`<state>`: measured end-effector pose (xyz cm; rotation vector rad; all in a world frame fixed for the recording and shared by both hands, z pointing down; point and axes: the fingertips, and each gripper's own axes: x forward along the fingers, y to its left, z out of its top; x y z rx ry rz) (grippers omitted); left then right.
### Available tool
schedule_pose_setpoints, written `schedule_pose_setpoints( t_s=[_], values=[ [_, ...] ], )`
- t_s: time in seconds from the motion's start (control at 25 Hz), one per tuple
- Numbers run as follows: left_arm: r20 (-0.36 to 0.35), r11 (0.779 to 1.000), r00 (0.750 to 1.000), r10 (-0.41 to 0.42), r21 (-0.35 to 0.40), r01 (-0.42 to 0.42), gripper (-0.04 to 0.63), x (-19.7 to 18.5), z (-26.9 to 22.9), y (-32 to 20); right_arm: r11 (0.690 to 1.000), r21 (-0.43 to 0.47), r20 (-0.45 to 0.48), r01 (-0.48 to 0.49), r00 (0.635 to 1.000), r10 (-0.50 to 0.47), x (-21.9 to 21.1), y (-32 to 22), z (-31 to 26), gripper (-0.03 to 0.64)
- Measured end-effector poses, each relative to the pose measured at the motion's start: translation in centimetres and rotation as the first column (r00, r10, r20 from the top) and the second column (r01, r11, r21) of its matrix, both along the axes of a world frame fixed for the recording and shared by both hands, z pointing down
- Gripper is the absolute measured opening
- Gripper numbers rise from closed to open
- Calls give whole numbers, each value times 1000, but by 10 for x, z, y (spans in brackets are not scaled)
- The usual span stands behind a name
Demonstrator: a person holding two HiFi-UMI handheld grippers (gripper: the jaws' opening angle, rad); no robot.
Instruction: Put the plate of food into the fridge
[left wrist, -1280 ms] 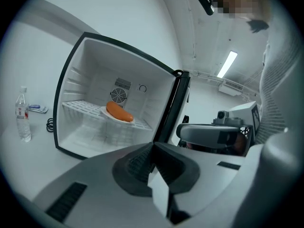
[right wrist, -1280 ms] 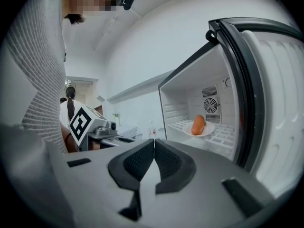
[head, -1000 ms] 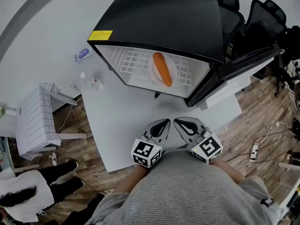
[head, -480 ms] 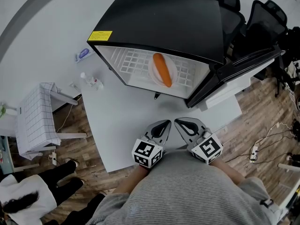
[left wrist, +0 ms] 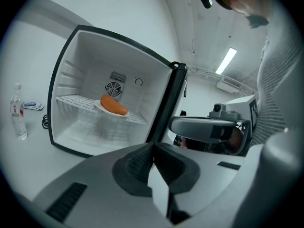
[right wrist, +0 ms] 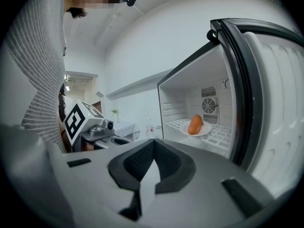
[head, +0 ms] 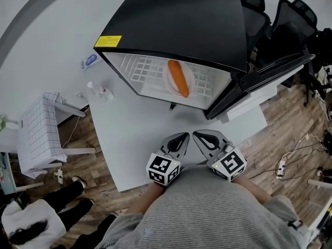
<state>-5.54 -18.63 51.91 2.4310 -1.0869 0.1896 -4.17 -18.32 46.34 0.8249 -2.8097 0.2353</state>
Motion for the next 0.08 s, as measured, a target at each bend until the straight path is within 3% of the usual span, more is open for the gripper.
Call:
schedule_pose_setpoints(
  t_s=[0.08],
  values=[
    [0, 1000, 1000, -1, -3, 1, 11, 0, 0, -1, 1000, 0, -2, 0, 1000, 0, 1, -1, 0, 12]
  ],
)
